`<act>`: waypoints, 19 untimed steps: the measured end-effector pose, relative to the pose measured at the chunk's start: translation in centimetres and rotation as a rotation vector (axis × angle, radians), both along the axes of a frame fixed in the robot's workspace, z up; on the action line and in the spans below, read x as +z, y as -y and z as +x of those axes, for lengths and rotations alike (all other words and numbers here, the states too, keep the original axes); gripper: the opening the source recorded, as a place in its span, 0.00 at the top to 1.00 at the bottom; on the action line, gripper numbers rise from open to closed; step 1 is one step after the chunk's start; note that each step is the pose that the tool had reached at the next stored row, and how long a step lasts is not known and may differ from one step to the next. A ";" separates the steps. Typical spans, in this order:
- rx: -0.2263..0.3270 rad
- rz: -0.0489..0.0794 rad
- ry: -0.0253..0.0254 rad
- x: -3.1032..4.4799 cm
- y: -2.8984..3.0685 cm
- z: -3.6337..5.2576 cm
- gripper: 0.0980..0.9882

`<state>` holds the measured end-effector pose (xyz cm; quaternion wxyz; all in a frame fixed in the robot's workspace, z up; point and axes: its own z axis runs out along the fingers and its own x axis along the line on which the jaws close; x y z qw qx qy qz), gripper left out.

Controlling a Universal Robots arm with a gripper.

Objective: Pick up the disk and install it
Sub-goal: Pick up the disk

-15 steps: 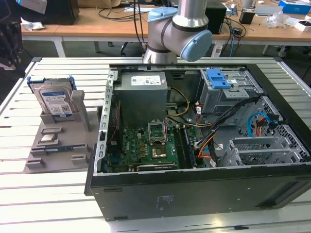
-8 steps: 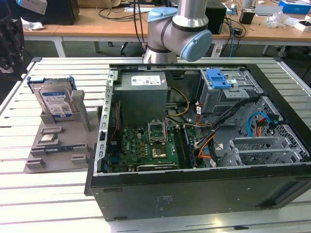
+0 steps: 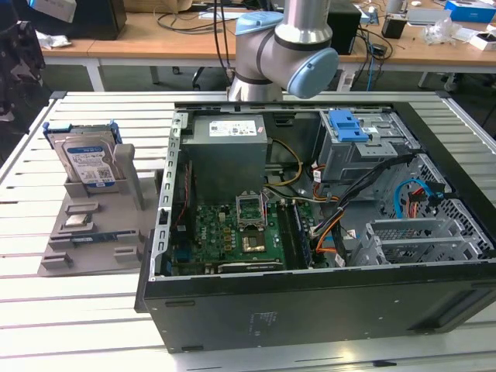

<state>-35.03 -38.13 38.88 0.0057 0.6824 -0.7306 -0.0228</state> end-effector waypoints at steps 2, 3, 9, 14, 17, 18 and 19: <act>0.001 0.000 0.0000 -0.06 -0.45 0.08 0.37; 0.003 -0.001 -0.0001 -0.11 -0.67 0.11 0.37; 0.032 -0.002 0.0000 -0.47 -1.57 0.17 0.37; 0.050 -0.003 0.0000 -0.73 -1.91 0.19 0.37; 0.049 -0.003 0.0000 -0.88 -1.92 0.18 0.37; 0.049 -0.003 -0.0001 -0.92 -1.93 0.18 0.37; 0.049 -0.003 -0.0001 -0.96 -1.92 0.18 0.37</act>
